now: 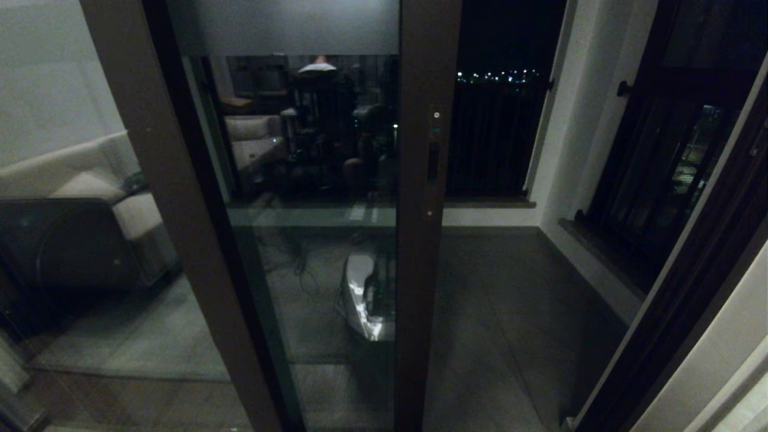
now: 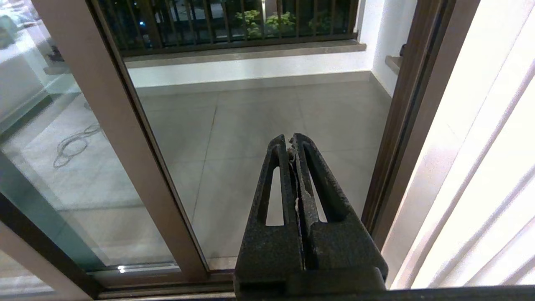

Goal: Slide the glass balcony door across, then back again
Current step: Close the slid door

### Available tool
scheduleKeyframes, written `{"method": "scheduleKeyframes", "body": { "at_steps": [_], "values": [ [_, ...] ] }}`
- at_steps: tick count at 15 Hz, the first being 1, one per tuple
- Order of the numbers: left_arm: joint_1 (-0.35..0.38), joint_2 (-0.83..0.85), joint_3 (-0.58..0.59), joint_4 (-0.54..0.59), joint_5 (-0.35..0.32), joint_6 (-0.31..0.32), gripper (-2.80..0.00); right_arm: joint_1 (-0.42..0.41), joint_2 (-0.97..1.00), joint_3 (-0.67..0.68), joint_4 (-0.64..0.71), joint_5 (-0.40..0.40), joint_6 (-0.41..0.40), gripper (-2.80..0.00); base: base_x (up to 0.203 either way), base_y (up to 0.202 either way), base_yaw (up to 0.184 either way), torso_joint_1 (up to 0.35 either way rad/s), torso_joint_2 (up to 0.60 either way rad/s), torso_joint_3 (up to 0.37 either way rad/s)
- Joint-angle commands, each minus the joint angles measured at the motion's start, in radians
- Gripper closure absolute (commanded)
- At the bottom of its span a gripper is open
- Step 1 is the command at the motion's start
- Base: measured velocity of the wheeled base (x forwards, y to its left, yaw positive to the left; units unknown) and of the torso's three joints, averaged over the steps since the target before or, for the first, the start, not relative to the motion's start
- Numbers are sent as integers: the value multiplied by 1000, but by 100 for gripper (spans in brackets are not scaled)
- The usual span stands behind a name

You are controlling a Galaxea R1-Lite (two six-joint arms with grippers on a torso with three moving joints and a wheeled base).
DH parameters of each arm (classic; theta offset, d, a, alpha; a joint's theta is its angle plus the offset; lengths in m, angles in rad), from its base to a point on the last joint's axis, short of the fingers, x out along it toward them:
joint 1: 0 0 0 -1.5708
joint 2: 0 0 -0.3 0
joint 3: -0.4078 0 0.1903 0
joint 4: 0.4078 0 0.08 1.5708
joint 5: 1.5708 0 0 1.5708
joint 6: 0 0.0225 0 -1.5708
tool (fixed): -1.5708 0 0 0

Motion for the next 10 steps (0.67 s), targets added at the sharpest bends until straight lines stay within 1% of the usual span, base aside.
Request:
{"method": "scheduleKeyframes", "body": {
  "at_steps": [1, 3, 5, 10],
  "values": [
    [1, -42, 13, -4, 14, 0, 0, 0, 0, 2, 0, 0, 0, 0, 0, 0, 0, 0, 0, 0],
    [1, -42, 15, -14, 19, 1, 0, 0, 0, 2, 0, 0, 0, 0, 0, 0, 0, 0, 0, 0],
    [-1, -42, 14, -15, 22, -15, 0, 0, 0, 2, 0, 0, 0, 0, 0, 0, 0, 0, 0, 0],
    [-1, -42, 14, -15, 23, -15, 0, 0, 0, 2, 0, 0, 0, 0, 0, 0, 0, 0, 0, 0]
  ]
}}
